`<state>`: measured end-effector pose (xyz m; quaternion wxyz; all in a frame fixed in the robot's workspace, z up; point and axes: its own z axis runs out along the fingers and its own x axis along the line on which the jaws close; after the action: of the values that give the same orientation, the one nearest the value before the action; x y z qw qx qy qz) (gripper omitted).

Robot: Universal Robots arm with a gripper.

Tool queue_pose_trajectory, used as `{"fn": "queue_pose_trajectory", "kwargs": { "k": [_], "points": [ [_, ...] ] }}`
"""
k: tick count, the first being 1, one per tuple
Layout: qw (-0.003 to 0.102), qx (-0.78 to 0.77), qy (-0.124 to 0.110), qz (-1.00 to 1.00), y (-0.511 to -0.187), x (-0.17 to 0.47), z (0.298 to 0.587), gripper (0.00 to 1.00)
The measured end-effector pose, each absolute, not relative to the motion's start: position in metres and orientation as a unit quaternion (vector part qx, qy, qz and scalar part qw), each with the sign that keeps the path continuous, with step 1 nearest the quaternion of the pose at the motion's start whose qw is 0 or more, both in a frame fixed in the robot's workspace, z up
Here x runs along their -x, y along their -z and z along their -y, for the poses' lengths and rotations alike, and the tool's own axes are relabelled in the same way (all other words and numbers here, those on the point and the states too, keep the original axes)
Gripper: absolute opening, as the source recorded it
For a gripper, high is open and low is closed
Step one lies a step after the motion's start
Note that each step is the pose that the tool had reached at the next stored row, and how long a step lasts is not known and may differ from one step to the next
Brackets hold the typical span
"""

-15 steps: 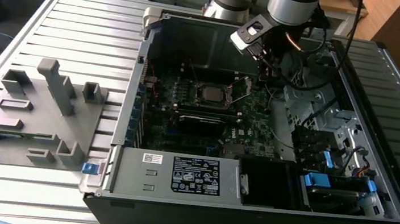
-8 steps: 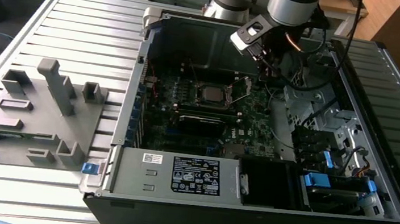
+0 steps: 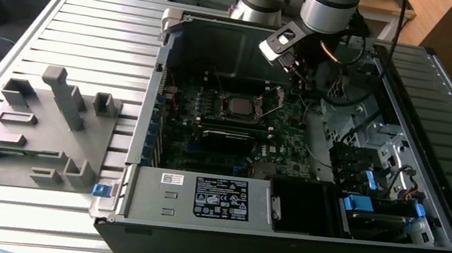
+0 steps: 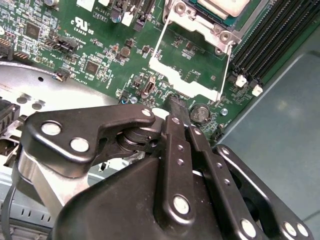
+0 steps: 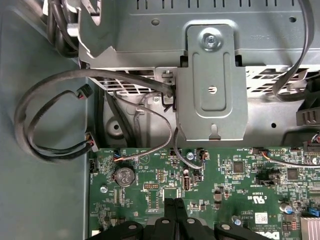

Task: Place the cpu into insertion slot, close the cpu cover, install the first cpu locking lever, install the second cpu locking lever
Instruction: 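Close the cpu cover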

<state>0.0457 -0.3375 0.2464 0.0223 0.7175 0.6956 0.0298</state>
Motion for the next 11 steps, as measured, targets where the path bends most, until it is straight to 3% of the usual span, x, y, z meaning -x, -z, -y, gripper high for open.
{"fn": "queue_pose_trajectory", "kwargs": {
  "k": [11],
  "points": [
    [0.022, -0.717, -0.030, -0.696, -0.2416, -0.0457, 0.3375, 0.11]
  ]
}}
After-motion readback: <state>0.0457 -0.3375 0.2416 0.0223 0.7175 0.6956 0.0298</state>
